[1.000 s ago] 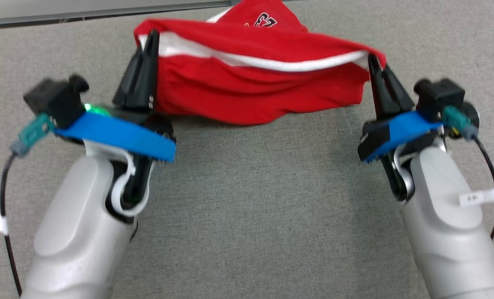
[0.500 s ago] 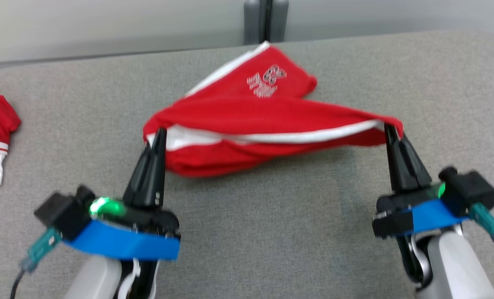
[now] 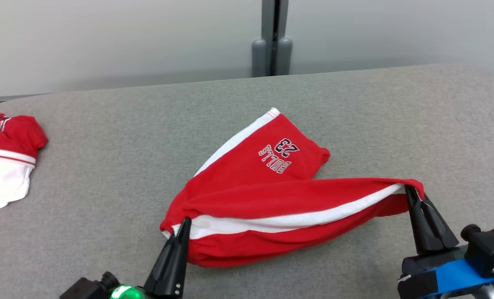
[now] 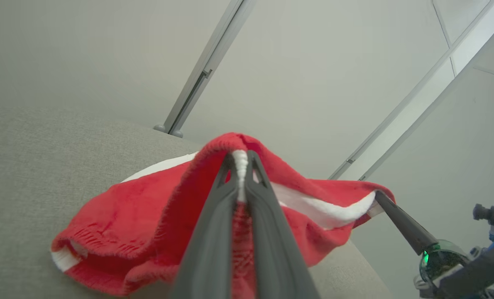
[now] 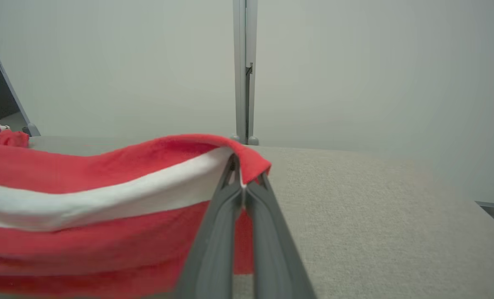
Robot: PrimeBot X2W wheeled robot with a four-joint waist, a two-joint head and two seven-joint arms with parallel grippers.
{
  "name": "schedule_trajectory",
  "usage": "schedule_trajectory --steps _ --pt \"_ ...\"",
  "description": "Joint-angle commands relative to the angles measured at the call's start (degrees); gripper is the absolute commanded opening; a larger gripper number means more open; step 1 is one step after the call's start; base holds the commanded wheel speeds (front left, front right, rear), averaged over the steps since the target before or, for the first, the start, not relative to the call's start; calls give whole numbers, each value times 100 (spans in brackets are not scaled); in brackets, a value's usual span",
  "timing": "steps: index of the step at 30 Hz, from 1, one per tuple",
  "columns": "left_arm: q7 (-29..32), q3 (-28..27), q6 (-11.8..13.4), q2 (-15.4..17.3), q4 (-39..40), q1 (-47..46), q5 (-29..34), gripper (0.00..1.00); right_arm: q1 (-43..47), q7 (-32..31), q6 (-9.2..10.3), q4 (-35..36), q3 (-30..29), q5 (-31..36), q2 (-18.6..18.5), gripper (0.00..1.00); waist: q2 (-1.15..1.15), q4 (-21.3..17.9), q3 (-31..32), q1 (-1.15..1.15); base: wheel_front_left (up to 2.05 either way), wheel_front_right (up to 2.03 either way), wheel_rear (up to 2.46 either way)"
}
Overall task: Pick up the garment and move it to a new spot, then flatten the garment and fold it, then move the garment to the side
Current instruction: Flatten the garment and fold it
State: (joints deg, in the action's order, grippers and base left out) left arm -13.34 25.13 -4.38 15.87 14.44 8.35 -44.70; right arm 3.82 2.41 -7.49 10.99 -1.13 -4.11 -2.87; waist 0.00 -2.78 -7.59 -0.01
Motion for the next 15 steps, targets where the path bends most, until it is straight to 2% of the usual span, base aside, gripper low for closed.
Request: schedule_trajectory --steps 1,6,8,15 --pt "-9 42 18 -36 -61 -13 50 0 -70 -63 -1 -18 -15 -67 -6 0 0 86 -50 1 0 0 0" --pt "-29 167 -21 -417 -568 -296 -171 0 -656 -277 -1 -568 21 175 -39 0 0 397 -224 1 0 0 0" --pt "-20 140 36 -589 -1107 -584 -162 0 -1251 -353 0 -1119 56 276 -181 0 0 567 -370 1 0 0 0" --pt "-99 -83 190 -1044 -2265 -1395 -259 0 -2839 -551 0 -2655 406 375 -473 0 0 919 -730 1 0 0 0"
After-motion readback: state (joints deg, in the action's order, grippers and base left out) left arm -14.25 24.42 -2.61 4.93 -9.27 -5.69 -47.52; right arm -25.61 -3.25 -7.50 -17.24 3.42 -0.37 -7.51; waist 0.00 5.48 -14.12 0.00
